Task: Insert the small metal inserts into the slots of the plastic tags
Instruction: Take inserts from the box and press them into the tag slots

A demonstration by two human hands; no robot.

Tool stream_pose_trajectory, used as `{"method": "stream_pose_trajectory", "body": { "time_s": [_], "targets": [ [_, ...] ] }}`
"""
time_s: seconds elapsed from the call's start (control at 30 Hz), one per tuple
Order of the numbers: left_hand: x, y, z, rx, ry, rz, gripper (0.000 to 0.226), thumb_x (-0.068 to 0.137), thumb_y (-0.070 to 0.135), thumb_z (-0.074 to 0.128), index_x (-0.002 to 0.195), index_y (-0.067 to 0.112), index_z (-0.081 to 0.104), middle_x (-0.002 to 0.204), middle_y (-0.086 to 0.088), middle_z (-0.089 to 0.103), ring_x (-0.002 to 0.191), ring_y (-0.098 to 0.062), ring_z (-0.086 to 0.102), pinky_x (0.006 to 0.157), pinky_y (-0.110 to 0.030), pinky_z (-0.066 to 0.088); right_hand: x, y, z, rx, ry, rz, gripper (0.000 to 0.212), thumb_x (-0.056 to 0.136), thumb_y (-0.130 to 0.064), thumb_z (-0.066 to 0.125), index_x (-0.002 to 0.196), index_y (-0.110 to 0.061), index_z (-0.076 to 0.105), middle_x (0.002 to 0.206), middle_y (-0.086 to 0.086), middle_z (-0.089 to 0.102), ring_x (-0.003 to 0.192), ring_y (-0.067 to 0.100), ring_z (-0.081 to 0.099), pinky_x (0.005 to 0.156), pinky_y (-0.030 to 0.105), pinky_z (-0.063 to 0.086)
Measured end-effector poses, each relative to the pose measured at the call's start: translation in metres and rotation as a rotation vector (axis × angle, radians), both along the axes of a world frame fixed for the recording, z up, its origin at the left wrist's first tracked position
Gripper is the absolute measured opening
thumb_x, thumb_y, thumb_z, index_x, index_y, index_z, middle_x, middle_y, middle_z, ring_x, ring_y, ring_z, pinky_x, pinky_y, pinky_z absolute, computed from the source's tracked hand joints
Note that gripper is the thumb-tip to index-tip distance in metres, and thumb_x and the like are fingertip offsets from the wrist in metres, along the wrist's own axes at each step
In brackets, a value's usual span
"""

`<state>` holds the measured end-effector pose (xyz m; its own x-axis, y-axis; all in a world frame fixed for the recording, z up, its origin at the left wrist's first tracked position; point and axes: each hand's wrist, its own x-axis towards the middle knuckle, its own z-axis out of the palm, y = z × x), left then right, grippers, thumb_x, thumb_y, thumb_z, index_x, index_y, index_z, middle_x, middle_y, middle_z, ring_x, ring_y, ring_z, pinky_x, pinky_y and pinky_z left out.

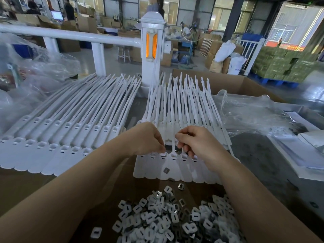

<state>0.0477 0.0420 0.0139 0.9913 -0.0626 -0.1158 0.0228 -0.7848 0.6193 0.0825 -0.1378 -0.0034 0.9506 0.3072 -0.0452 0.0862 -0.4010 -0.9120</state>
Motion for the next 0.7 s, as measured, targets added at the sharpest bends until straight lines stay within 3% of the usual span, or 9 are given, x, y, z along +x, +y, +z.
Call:
{"method": "stream_pose_trajectory", "body": {
  "time_s": [0.23, 0.43, 0.7],
  "targets": [
    [0.0020, 0.0029, 0.0011, -0.015, 0.024, -0.001, 0.005, 0.079, 0.028, 0.080, 0.075, 0.027, 0.077, 0.072, 0.012, 0.072, 0.066, -0.002, 0.065, 0.057, -0.014, 0.044, -0.0023, 0.0003, 0.0012, -0.002, 0.001, 0.004, 0.005, 0.097, -0.017, 0.062, 0.097, -0.016, 0.067, 0.068, -0.003, 0.068, 0.055, 0.006, 0.056, 0.049, 0.019, 0.044],
    [0.0026, 0.0041, -0.0030, -0.039, 0.036, 0.015, 0.016, 0.077, 0.029, 0.081, 0.064, 0.031, 0.072, 0.061, 0.017, 0.068, 0.056, 0.005, 0.061, 0.055, -0.014, 0.043, -0.0023, 0.0017, 0.0016, -0.004, 0.004, 0.005, 0.004, 0.097, -0.017, 0.063, 0.097, -0.016, 0.067, 0.070, -0.003, 0.068, 0.056, 0.006, 0.056, 0.049, 0.019, 0.044],
    [0.0027, 0.0010, -0.0073, 0.046, 0.044, 0.018, 0.017, 0.079, 0.033, 0.080, 0.076, 0.023, 0.066, 0.076, 0.005, 0.067, 0.074, -0.010, 0.062, 0.063, -0.023, 0.046, -0.0034, 0.0009, 0.0034, -0.053, -0.027, 0.045, 0.004, 0.096, -0.019, 0.064, 0.095, -0.021, 0.068, 0.069, -0.004, 0.068, 0.055, 0.003, 0.057, 0.050, 0.018, 0.045]
  ]
}}
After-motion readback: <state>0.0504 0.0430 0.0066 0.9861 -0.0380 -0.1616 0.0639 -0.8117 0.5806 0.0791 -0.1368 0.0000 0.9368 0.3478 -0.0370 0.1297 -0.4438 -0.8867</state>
